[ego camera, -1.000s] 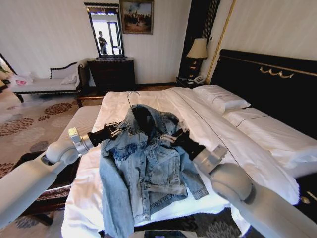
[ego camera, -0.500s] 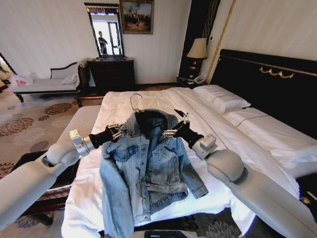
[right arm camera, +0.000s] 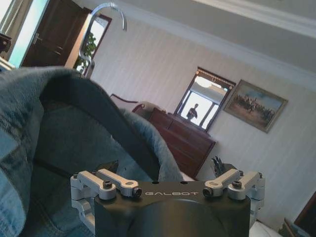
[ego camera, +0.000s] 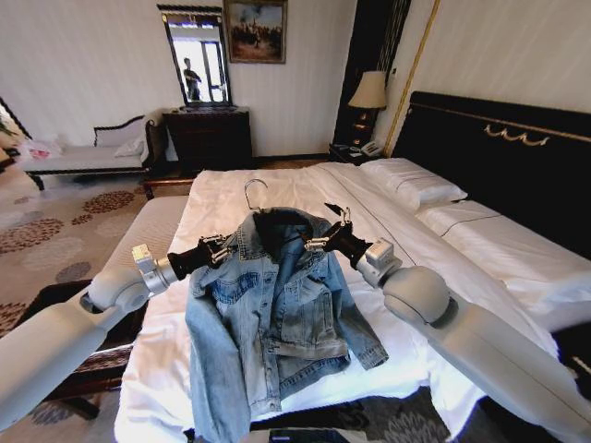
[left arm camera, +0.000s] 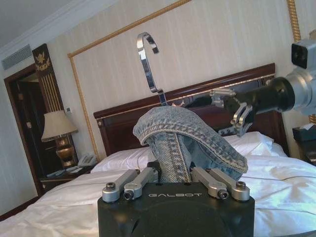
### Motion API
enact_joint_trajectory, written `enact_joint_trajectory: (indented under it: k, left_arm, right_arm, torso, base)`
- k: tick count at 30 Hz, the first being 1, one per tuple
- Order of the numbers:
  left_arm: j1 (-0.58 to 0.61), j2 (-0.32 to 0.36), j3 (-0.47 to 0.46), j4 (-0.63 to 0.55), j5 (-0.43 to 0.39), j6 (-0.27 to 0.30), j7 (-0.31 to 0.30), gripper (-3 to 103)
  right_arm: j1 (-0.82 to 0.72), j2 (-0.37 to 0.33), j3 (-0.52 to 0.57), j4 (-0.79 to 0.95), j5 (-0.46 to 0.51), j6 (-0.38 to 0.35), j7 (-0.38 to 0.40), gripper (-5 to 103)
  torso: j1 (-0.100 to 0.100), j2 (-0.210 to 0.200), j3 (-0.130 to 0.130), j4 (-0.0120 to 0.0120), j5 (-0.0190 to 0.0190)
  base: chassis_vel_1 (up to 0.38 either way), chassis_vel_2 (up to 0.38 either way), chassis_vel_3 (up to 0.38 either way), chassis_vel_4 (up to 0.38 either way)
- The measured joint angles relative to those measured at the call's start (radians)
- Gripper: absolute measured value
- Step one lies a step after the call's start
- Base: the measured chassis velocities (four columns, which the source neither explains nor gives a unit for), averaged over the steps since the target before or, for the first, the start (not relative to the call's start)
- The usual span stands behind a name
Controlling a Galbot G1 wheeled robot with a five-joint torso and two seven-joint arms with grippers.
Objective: Pick up the clothes from the bed and hang them on the clothes hanger.
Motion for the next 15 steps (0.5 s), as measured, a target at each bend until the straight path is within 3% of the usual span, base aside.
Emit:
enact_joint_trajectory:
  k: [9, 15]
  left_arm:
    - [0.001, 0.001, -0.004, -0.005, -0.001, 0.0, 0.001, 19]
    - [0.001, -0.002, -0.004, -0.004, -0.001, 0.0, 0.001, 19]
  right_arm:
    - [0.027, 0.012, -0.028, -0.019, 0.014, -0.059, 0.024, 99]
    - [0.012, -0.003, -0.011, 0.002, 0.024, -0.067, 0.028, 73]
  torso:
    - [0.0, 0.0, 0.0, 0.0001, -0.0001]
    - [0.0, 0.0, 0.0, 0.0, -0.0002]
  base:
    - [0.0, 0.0, 0.0, 0.0]
    - [0.0, 0.0, 0.0, 0.0]
